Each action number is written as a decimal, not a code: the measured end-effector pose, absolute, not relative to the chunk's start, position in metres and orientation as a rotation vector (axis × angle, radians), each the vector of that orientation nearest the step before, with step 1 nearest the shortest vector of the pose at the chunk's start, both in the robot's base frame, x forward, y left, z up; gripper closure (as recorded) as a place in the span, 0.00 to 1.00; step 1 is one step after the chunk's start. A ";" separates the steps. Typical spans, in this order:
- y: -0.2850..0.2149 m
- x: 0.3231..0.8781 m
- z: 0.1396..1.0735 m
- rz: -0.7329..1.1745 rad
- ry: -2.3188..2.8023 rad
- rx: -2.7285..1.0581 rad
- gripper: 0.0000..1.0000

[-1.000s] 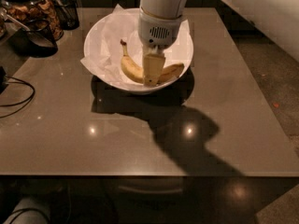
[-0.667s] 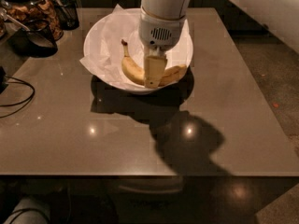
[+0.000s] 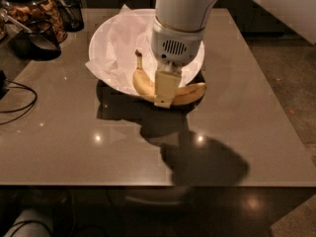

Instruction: Pick banana from white bowl

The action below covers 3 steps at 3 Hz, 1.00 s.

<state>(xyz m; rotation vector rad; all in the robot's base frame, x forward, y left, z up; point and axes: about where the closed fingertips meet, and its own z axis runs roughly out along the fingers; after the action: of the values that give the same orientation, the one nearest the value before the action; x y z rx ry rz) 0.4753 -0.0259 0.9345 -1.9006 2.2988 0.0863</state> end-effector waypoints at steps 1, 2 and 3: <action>-0.031 0.458 0.933 0.099 2.372 -1.819 1.00; -0.035 0.440 0.928 0.125 2.445 -1.741 1.00; -0.038 0.424 0.921 0.160 2.506 -1.671 1.00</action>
Offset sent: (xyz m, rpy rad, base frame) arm -0.0631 -0.0179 -0.0120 0.0049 0.0923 -0.2239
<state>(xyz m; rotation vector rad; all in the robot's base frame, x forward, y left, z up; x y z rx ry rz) 0.4237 -0.0383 0.9212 -1.6714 2.5061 0.1598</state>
